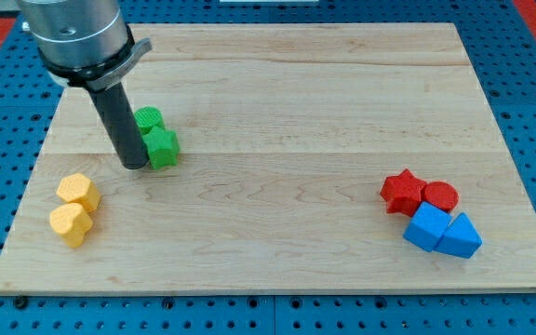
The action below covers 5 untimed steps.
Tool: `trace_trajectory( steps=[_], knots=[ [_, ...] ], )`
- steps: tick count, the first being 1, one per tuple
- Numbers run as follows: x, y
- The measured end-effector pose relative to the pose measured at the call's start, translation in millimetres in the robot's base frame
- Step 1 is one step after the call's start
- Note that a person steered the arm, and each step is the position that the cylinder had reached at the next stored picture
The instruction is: Move the yellow blocks and green blocks at the left center of the board
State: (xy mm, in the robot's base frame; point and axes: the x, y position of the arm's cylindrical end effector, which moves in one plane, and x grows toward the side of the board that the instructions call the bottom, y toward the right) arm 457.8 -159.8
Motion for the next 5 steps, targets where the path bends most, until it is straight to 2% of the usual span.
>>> trace_trajectory(
  steps=[2,3,5],
  knots=[
    [22,33],
    [13,65],
    [-33,39]
  ],
)
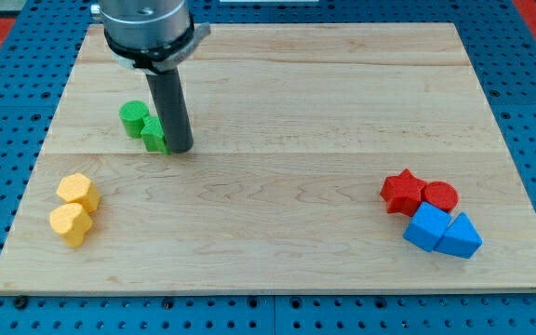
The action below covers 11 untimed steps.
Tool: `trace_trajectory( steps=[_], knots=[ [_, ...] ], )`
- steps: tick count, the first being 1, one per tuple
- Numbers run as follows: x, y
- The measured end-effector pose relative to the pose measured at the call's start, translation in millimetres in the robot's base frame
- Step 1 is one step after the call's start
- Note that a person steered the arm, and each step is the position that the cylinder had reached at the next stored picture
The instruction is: Move the yellow blocks and green blocks at the left center of the board
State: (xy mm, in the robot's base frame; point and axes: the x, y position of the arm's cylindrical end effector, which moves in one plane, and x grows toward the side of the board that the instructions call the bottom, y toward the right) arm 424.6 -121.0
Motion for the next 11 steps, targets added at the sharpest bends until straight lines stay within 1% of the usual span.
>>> trace_trajectory(
  steps=[1,2,3,4,5,6,7,8,10,11],
  knots=[
    [-22,-19],
    [-31,-28],
    [63,1],
    [141,-44],
    [147,-104],
    [156,-105],
    [155,-108],
    [137,-113],
    [67,-88],
    [41,-88]
  ],
)
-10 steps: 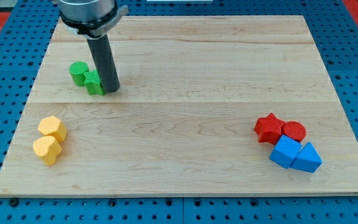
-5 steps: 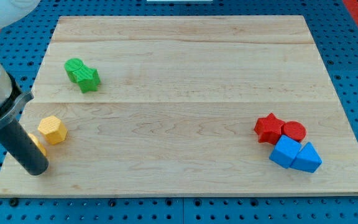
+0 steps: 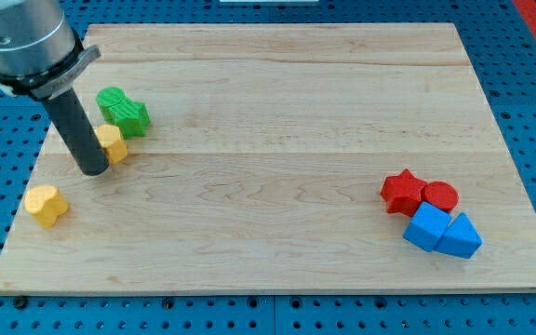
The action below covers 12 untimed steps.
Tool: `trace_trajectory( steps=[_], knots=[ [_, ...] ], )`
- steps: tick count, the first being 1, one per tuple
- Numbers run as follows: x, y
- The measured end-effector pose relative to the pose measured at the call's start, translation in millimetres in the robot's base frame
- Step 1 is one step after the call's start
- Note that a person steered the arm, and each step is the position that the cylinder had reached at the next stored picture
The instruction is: Move the yellow blocks and green blocks at the left center of the board
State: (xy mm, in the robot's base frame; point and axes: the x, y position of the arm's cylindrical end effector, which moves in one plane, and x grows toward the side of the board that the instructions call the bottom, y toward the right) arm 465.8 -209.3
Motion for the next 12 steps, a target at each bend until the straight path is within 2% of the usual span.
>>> trace_trajectory(
  steps=[1,2,3,4,6,7,8,9,10,11,12],
  knots=[
    [65,10],
    [134,-29],
    [109,-55],
    [67,-36],
    [79,-17],
    [90,-44],
    [68,-47],
    [26,-10],
    [40,2],
    [71,-13],
    [55,-39]
  ],
)
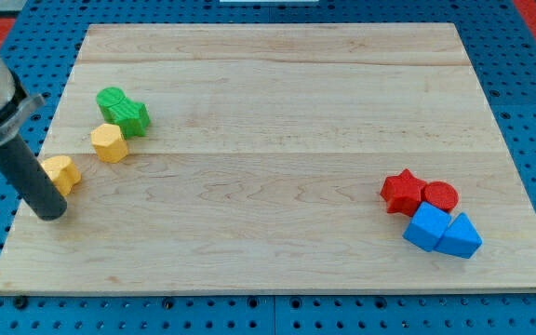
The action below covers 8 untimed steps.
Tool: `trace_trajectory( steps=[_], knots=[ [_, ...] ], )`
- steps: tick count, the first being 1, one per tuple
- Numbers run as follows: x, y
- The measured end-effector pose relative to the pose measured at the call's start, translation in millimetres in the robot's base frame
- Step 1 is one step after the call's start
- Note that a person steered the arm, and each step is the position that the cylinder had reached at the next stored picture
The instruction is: Move the yellow blocks and green blocks at the left center of the board
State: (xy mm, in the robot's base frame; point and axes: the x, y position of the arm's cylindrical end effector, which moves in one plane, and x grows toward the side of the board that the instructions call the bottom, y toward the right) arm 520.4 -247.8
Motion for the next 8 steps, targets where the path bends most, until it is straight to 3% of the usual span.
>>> trace_trajectory(
  steps=[2,4,6,8],
  knots=[
    [-44,12],
    [-53,7],
    [-88,21],
    [-88,-21]
  ],
)
